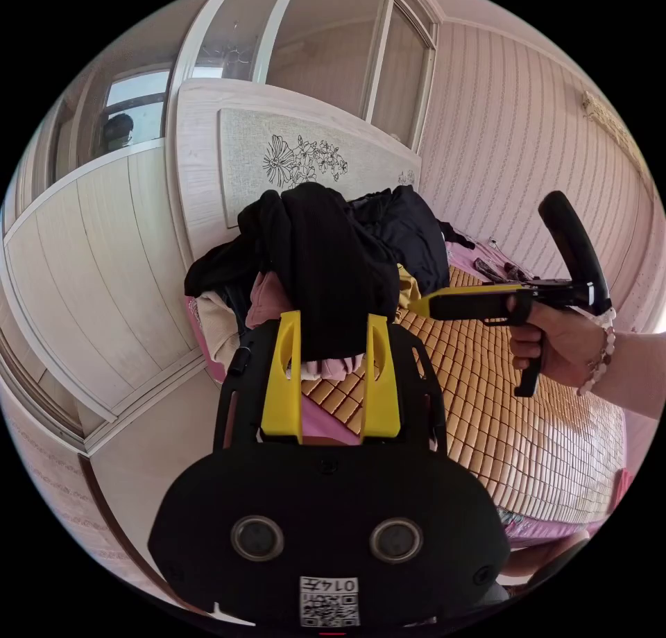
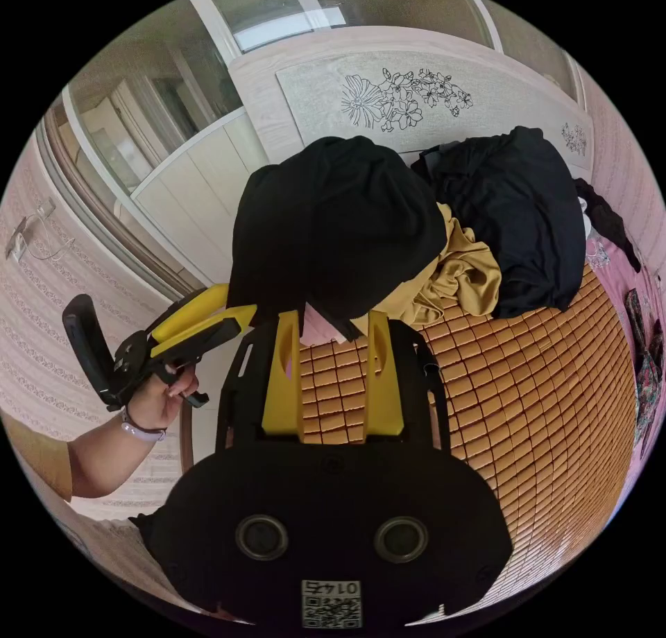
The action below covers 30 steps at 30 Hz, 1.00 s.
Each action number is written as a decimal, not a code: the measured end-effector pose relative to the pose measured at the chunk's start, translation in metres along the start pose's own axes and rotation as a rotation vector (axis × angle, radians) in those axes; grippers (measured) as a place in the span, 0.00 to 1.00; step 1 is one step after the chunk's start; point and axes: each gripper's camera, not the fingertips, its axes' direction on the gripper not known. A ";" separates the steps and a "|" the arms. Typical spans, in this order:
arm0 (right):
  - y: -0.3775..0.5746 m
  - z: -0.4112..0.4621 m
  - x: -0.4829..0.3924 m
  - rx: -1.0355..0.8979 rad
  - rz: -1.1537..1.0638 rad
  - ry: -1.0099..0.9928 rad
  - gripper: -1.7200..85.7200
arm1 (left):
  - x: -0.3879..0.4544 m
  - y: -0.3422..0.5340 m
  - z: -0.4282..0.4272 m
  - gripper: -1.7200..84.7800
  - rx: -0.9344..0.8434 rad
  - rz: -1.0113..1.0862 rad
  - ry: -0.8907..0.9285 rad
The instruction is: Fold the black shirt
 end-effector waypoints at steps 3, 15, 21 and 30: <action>-0.028 0.027 0.007 -0.073 0.047 0.044 0.08 | -0.010 -0.004 0.007 0.12 -0.022 -0.026 -0.012; -0.071 -0.140 0.032 0.333 -0.123 -0.106 0.03 | 0.019 -0.045 -0.078 0.02 0.318 0.022 0.159; 0.027 -0.281 0.069 0.639 -0.099 -0.116 0.03 | 0.133 -0.067 -0.131 0.03 0.430 0.317 0.652; 0.309 -0.262 0.192 0.094 0.492 0.321 0.08 | 0.317 0.072 -0.030 0.09 -0.358 0.497 1.078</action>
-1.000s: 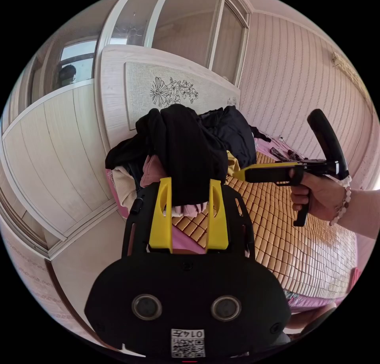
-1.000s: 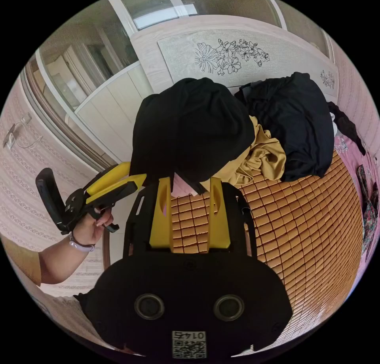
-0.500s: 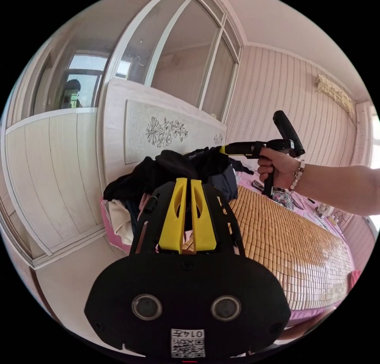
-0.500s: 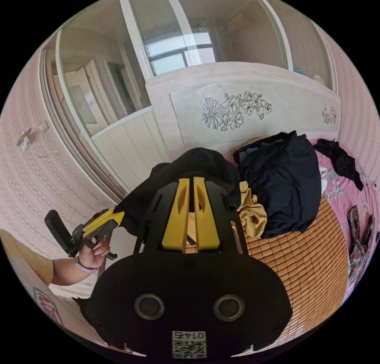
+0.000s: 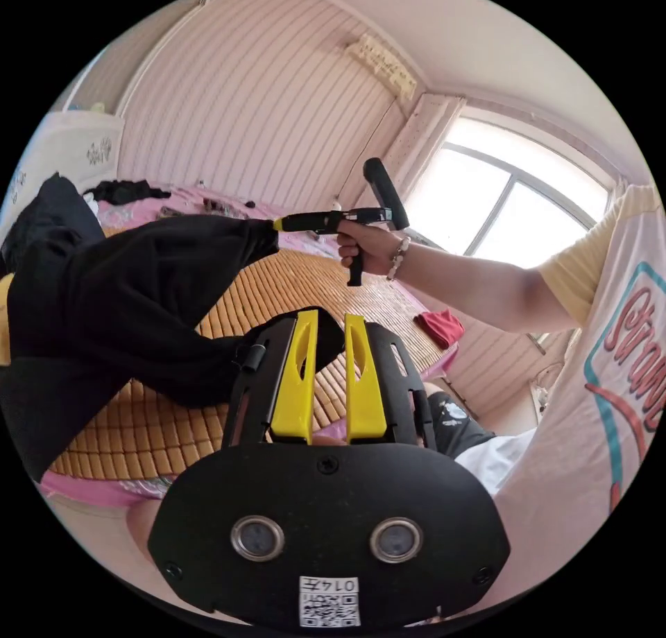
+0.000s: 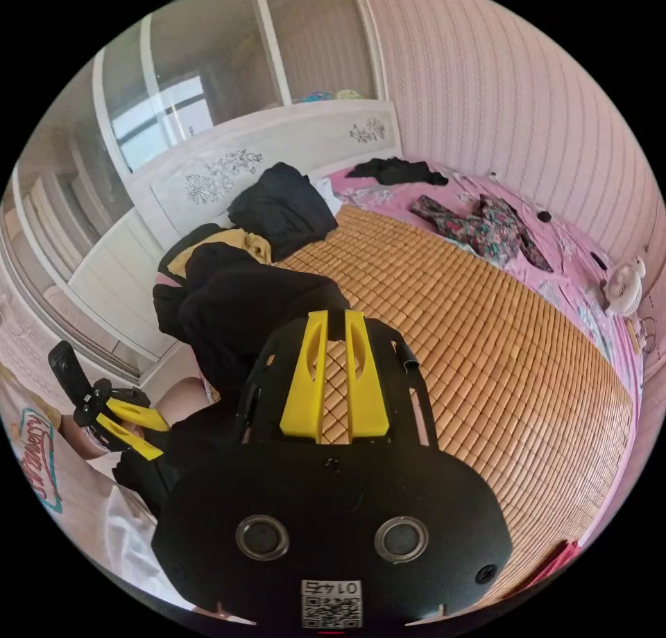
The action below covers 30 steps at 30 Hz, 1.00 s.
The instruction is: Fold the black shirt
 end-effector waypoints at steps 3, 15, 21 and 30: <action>0.054 0.025 0.005 -0.099 0.048 -0.042 0.10 | -0.016 0.011 0.015 0.09 -0.060 -0.075 0.008; 0.082 0.129 -0.107 -0.251 -0.290 0.169 0.14 | -0.141 -0.039 0.019 0.13 -0.192 -0.183 -0.461; 0.073 0.065 -0.079 -0.206 -0.232 -0.131 0.05 | -0.157 -0.095 0.050 0.16 -0.169 -0.127 -0.478; 0.110 0.020 -0.026 -0.201 -0.076 -0.366 0.12 | -0.194 -0.189 0.146 0.18 -0.227 -0.086 -0.521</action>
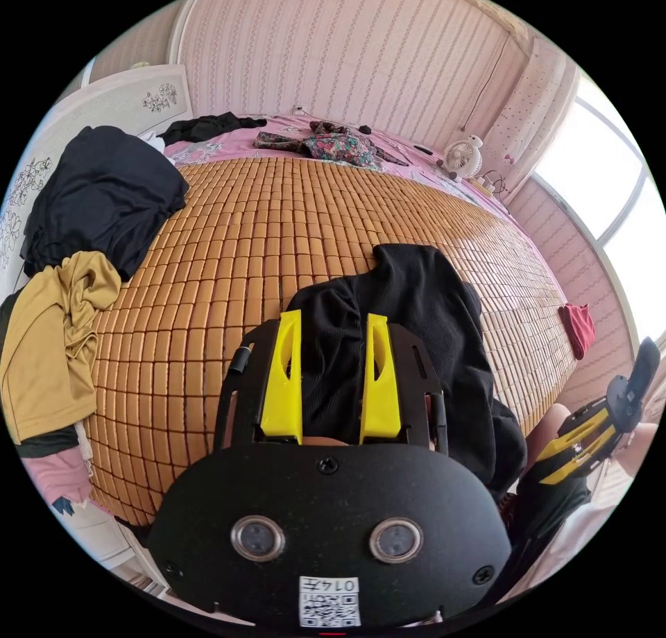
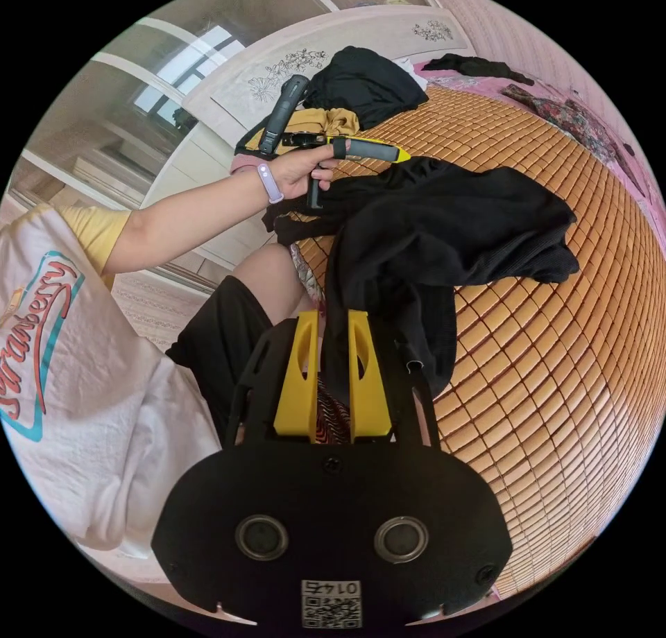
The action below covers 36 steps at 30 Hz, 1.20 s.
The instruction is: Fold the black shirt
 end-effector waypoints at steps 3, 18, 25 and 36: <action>0.001 -0.026 0.042 0.116 0.108 0.162 0.13 | -0.002 -0.019 0.032 0.18 -0.120 -0.001 -0.085; 0.030 -0.054 0.149 0.405 0.438 0.092 0.03 | -0.033 0.013 -0.048 0.03 0.011 0.022 0.087; 0.108 -0.221 0.015 0.797 0.069 0.212 0.03 | -0.030 0.022 -0.249 0.02 0.436 0.081 0.130; 0.237 -0.394 -0.214 1.179 -0.398 0.547 0.03 | 0.055 0.108 -0.510 0.02 1.017 0.310 0.155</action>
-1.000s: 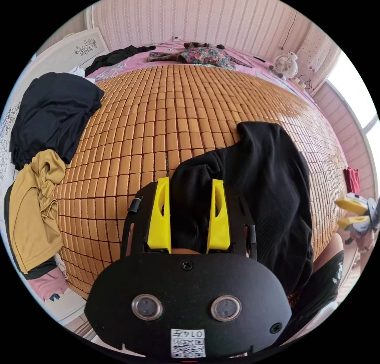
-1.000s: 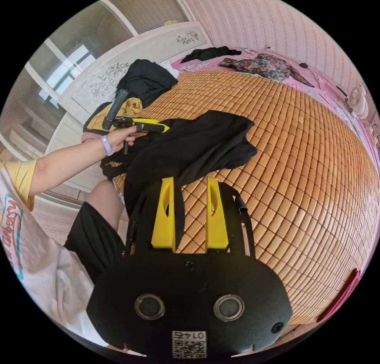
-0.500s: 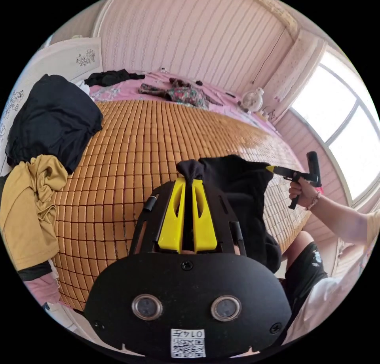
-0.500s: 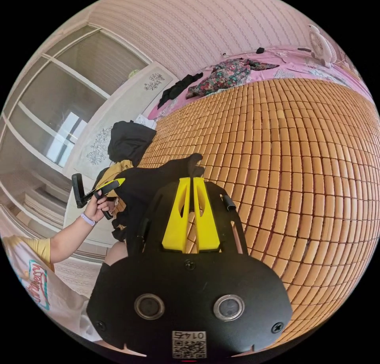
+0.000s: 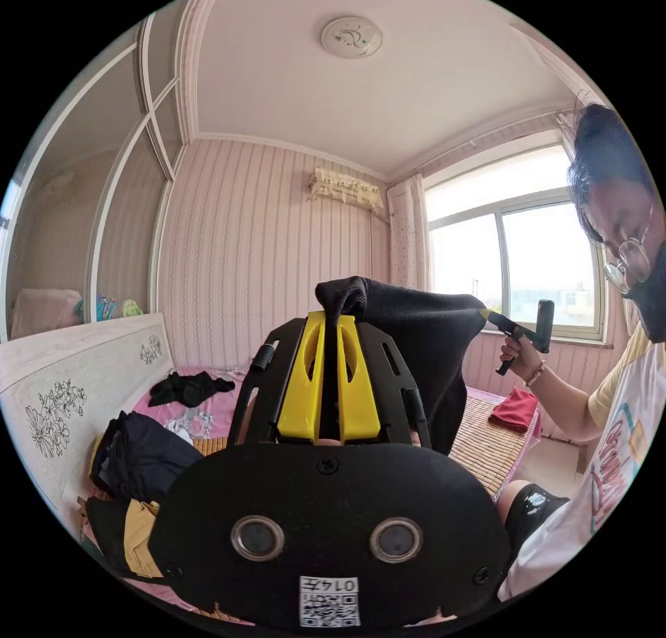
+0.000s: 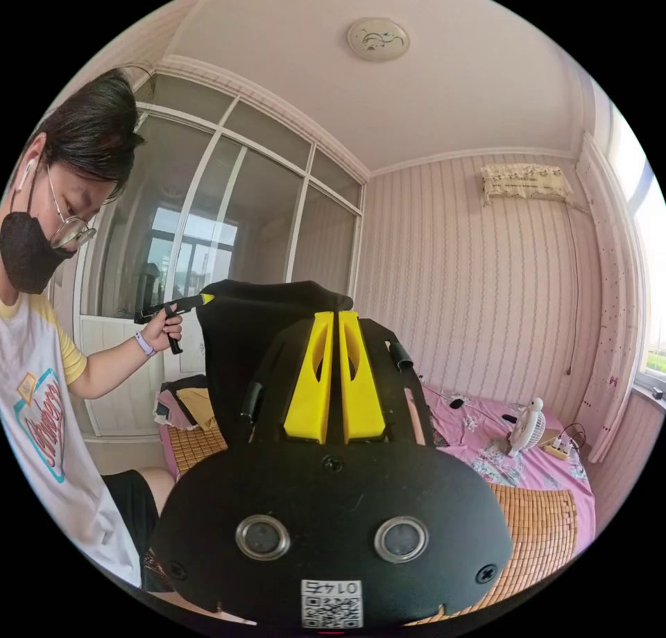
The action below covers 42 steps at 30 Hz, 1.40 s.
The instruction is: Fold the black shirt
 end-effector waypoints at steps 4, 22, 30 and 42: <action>-0.011 -0.058 -0.033 0.031 -0.086 0.033 0.03 | 0.027 -0.008 -0.042 0.02 0.066 0.036 0.037; 0.054 0.220 0.113 -0.539 0.085 0.035 0.06 | -0.104 0.070 0.247 0.06 -0.496 -0.103 -0.136; 0.230 0.322 0.135 -0.818 0.355 0.032 0.12 | -0.162 0.249 0.319 0.11 -0.746 -0.396 -0.192; 0.374 0.207 0.009 -1.086 0.449 0.087 0.14 | -0.003 0.401 0.240 0.13 -1.150 -0.205 -0.129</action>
